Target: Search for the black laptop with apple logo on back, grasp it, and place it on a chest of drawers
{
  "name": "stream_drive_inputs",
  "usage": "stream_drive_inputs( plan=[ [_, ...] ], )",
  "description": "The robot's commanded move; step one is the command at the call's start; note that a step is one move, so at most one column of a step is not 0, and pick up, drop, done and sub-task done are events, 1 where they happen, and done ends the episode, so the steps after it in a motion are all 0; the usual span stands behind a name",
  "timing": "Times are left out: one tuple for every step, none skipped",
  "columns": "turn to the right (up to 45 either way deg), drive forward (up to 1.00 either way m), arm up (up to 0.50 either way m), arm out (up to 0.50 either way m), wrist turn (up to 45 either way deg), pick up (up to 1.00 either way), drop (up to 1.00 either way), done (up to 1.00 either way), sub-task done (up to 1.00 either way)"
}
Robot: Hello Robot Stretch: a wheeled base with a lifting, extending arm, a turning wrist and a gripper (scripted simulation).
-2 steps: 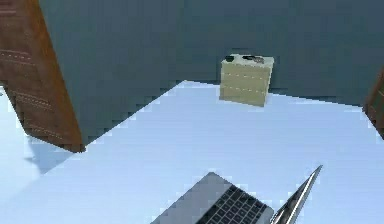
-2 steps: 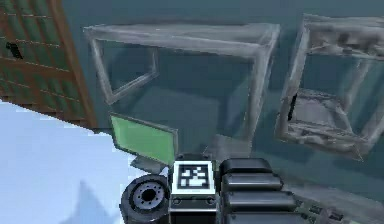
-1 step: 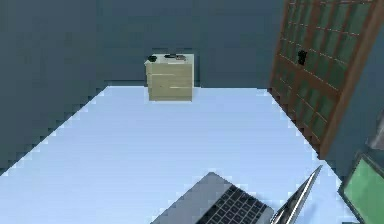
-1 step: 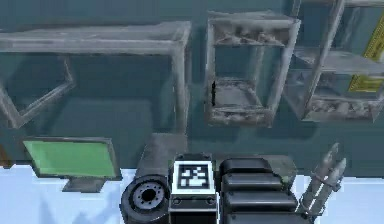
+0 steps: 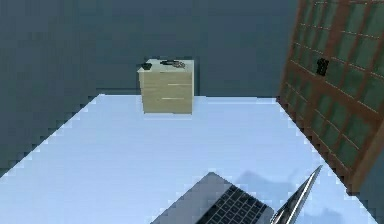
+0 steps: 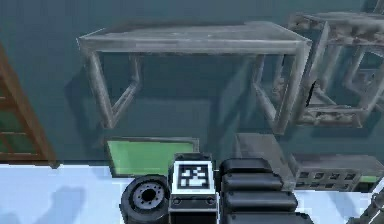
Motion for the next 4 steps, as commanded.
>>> stream_drive_inputs(
  plan=[
    [3.0,0.0,0.0,0.0,0.0,0.0,0.0,0.0,0.0],
    [0.0,1.0,0.0,0.0,0.0,0.0,0.0,0.0,0.0],
    [0.0,1.0,0.0,0.0,0.0,0.0,0.0,0.0,0.0],
    [39.0,0.0,0.0,0.0,0.0,0.0,0.0,0.0,0.0]
  ],
)
